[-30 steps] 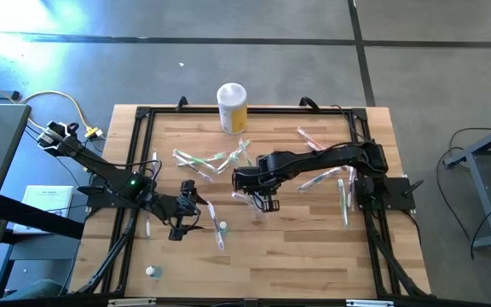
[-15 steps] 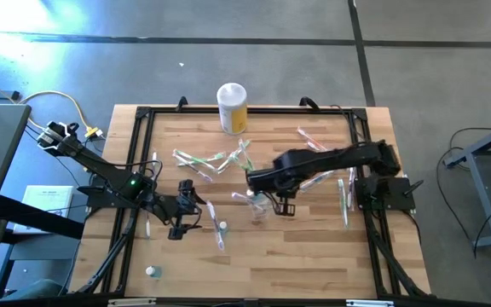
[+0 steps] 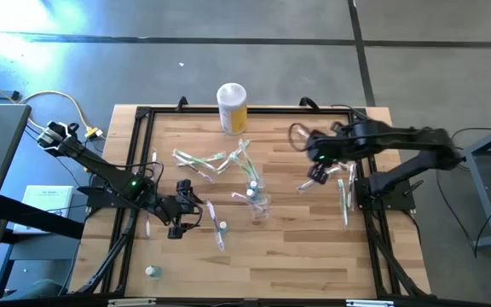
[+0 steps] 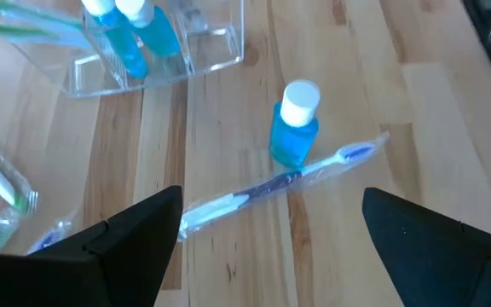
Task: Pick & Place toothbrushing station
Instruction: Put the purple toothbrush into the transparent organizer
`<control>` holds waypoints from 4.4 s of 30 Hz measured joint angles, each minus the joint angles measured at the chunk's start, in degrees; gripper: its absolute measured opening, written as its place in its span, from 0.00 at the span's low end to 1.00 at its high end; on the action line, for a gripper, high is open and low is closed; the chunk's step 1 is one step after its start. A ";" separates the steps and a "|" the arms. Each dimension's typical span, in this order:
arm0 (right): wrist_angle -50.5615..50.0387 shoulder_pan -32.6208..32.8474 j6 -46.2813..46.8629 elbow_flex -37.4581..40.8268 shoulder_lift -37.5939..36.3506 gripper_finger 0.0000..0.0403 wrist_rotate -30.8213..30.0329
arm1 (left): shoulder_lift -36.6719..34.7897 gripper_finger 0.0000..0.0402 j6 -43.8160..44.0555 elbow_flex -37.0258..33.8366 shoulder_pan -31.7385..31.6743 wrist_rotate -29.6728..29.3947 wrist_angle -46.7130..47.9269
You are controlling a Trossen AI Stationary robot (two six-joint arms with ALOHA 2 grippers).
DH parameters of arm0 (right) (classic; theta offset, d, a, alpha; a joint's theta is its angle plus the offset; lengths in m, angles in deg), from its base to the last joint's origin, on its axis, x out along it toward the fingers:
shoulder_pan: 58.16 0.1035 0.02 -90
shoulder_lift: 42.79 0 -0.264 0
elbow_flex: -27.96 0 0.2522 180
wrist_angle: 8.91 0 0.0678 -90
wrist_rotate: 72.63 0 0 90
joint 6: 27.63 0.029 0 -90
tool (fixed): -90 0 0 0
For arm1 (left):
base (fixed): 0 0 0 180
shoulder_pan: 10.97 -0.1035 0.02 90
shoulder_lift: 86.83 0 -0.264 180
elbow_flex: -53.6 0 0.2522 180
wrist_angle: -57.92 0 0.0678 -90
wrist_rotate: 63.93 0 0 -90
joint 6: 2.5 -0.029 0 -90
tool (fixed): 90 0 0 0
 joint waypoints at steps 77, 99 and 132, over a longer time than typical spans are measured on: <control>39.80 -21.72 -12.83 32.83 13.76 0.04 4.93 | 0.02 0.89 -1.95 -0.76 -0.01 -0.18 -3.75; 86.36 30.27 -23.21 32.28 -1.37 0.04 -15.14 | 1.58 0.89 -1.92 -0.74 -0.03 -3.06 -3.90; 147.93 16.99 -26.60 57.09 16.70 0.04 4.92 | 6.29 0.89 -0.36 -0.76 -0.03 -2.89 -4.44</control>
